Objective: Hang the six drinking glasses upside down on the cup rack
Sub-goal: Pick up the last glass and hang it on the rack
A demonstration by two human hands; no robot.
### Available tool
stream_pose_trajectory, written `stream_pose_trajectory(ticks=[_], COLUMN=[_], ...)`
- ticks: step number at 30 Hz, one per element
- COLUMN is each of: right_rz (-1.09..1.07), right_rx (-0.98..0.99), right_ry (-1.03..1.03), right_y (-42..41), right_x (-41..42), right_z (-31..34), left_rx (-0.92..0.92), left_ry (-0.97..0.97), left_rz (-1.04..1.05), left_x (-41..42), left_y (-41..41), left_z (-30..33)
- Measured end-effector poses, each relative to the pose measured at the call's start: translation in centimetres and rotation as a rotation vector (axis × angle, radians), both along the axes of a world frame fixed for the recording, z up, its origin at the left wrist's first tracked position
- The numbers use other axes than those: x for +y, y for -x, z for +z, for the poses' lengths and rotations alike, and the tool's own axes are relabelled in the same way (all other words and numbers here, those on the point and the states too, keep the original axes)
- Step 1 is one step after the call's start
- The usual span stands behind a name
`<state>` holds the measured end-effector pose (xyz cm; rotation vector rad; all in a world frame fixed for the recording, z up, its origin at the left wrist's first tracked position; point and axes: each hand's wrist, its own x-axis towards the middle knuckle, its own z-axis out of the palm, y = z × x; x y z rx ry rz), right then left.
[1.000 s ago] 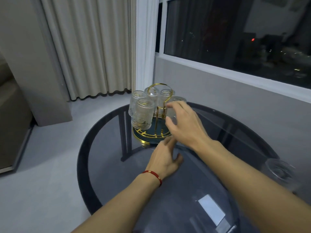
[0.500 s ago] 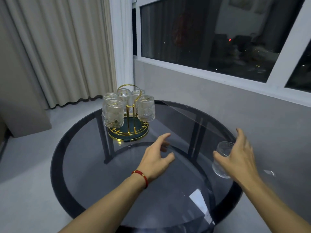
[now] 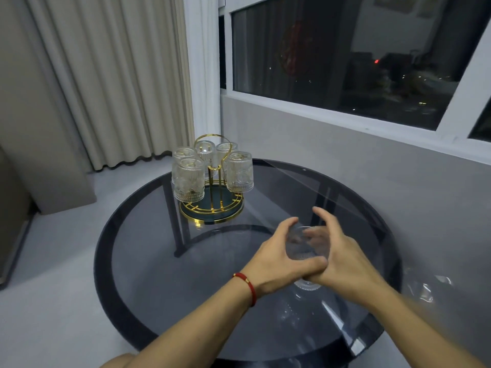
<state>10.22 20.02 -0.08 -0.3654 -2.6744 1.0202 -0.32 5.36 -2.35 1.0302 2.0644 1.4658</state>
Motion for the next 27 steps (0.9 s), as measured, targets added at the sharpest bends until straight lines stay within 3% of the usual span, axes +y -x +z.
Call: stream_pose_trajectory(ticks=[4,6,8,12,16,18,20,22,24,27], right_rz=[0.102,0.121,0.112,0.078,0.034,-0.015,-0.09,-0.135,-0.136,-0.097], right_rx=[0.069,0.111,0.086,-0.005,0.123,0.203,0.235,0.212,0.217,0.242], right_ry=[0.047,0.142,0.309,0.891,0.968,0.877,0.638,0.347,0.167,-0.039], right_y=[3.0,4.3,5.7,9.0,11.6,12.7,13.6,14.6,15.5,17.2], right_x=[-2.2,-2.4,-2.7,-4.5,-5.4,-5.1,-4.8,-4.9,-5.2,-6.0], right_z=[0.1,-0.1,-0.5,-1.5,-0.8,0.5,2.4,4.4,6.5,9.2], left_rx=[0.041,-0.094,-0.292,-0.505,-0.593,-0.48,-0.211,0.171,0.44,0.601], left_ry=[-0.014,-0.125,-0.267,-0.425,-0.512,-0.46,-0.281,0.008,0.342,0.51], left_rz=[0.093,0.162,0.266,0.383,0.272,0.291,0.372,0.42,0.374,0.347], left_x=[-2.6,-4.0,-5.0,-5.9,-6.3,-7.0,-7.9,-8.8,-9.3,-9.6], left_y=[2.5,3.9,5.2,7.6,9.2,10.4,11.3,12.4,13.7,15.0], left_z=[1.3,1.9,2.5,2.8,2.3,1.6,0.2,-2.1,-3.9,-5.0])
